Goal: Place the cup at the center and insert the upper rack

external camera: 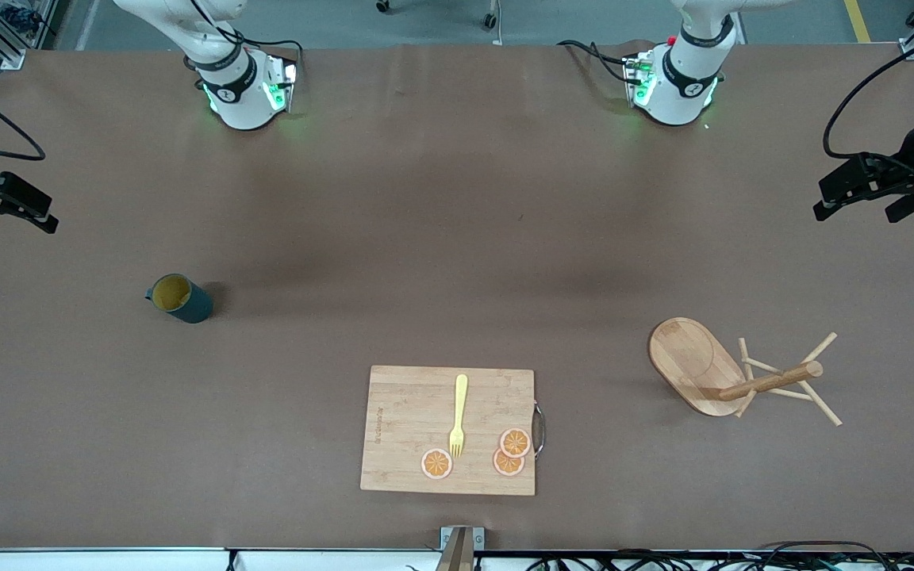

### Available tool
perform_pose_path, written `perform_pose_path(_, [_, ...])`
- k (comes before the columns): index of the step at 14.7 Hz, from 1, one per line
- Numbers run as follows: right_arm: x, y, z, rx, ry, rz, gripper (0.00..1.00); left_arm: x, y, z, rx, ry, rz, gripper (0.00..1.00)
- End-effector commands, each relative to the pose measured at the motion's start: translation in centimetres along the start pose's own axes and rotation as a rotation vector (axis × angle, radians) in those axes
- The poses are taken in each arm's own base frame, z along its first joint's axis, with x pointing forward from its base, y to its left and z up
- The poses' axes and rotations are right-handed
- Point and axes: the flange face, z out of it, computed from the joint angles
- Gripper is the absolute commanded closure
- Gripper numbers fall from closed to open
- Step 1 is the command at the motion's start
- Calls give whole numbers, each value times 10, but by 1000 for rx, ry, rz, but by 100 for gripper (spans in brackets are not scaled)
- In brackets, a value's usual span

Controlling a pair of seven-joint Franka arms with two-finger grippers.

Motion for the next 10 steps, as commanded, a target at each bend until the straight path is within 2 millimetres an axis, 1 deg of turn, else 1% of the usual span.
perform_pose_path(1, [-5, -1, -6, -14, 2, -2, 0, 0, 3, -2, 24, 13, 11, 0])
perform_pose_path(5, [-5, -1, -5, -13, -1, -2, 0, 0, 8, -6, 33, 21, 21, 0])
perform_pose_path(6, [-4, 0, -1, -13, -8, -1, 0, 0, 7, -6, 34, 21, 20, 0])
perform_pose_path(9, [5, 2, 21, -10, -47, -9, 0, 1, 7, -5, 34, 19, 20, 0])
perform_pose_path(10, [10, -1, 32, -9, -65, -14, 0, 1, 8, -5, 33, 19, 23, 0])
